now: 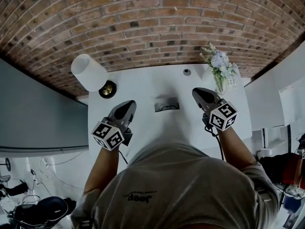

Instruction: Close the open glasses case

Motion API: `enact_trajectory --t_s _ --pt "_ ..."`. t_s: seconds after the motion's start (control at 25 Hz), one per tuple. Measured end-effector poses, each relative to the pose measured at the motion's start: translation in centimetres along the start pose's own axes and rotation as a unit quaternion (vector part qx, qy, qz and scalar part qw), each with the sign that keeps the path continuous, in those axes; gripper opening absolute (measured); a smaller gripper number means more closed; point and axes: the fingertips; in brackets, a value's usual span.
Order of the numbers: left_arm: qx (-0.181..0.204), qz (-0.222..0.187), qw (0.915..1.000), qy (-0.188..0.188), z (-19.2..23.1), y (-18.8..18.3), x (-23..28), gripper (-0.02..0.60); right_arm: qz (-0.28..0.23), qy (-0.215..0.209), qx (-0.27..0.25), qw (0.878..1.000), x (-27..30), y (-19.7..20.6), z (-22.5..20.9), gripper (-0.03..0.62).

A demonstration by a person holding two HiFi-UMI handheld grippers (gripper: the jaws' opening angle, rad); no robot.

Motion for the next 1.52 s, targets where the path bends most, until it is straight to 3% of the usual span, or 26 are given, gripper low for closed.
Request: enact_trajectory --t_s 0.08,0.28,0.6,0.84,1.28,1.52 --pt "0.001 -0.001 1.0000 0.000 -0.1 -0.1 0.1 -0.003 0.005 -0.016 -0.010 1.000 0.0 -0.2 0.3 0.057" --pt "-0.003 0.003 1.0000 -0.003 -0.3 0.4 0.4 -0.003 0.069 -0.091 -0.066 0.991 0.9 1.6 1.9 0.301" --pt "-0.018 0.026 0.9995 -0.011 0.4 3.3 0.9 -0.003 0.167 -0.140 -0.143 0.965 3.5 7.0 1.0 0.433" --pt "-0.024 0.042 0.9987 -0.015 1.7 5.6 1.5 -0.003 0.235 -0.178 -0.172 0.940 5.9 12.5 0.4 0.477" --pt "-0.037 0.059 0.9971 -0.028 5.2 9.9 2.9 -0.003 0.322 -0.211 -0.228 0.894 9.7 22.5 -1.7 0.483" --pt "-0.044 0.068 0.9964 -0.022 6.0 12.0 3.6 -0.003 0.340 -0.212 -0.237 0.885 11.4 25.5 -2.8 0.483"
Point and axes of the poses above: the fingertips, and each gripper's own axes: x forward along the fingers, z to its left, y out of its underside, and after that the axes turned 6 degrees about -y, right-handed
